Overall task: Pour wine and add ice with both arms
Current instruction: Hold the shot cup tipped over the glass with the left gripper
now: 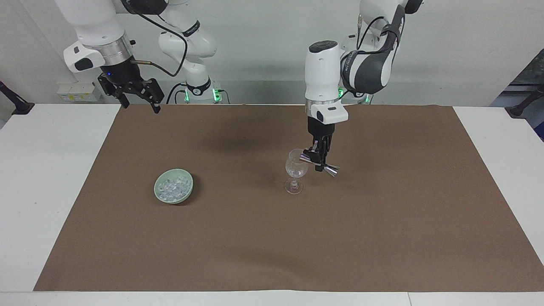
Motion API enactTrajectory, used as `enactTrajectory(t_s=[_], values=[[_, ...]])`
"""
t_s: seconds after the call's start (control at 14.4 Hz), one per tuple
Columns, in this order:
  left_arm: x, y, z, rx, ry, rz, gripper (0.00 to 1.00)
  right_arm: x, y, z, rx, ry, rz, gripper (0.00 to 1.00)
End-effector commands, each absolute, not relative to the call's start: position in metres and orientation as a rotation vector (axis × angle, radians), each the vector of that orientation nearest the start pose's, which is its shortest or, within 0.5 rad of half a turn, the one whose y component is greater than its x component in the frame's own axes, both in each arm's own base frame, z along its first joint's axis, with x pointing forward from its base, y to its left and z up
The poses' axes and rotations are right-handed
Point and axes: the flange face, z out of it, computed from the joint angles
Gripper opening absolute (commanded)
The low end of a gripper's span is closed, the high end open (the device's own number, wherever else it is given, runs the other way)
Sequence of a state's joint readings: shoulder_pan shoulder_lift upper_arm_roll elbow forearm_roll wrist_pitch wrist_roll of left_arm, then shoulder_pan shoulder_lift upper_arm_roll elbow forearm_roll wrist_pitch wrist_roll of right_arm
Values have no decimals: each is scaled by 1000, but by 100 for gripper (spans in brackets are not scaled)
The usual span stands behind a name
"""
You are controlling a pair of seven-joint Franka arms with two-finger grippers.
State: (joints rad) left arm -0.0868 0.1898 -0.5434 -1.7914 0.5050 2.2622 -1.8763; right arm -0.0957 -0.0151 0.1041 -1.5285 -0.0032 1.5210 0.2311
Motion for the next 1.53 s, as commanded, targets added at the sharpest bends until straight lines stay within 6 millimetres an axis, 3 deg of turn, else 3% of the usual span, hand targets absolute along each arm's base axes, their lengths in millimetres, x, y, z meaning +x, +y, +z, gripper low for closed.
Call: enactTrajectory(t_s=[0.0, 1.46], values=[[534, -351, 494, -2847, -1515, -733, 0, 544, 3, 648, -3102, 308, 1, 100], [530, -352, 491, -2849, -1467, -748, 0, 544, 2, 648, -3102, 310, -1, 100]])
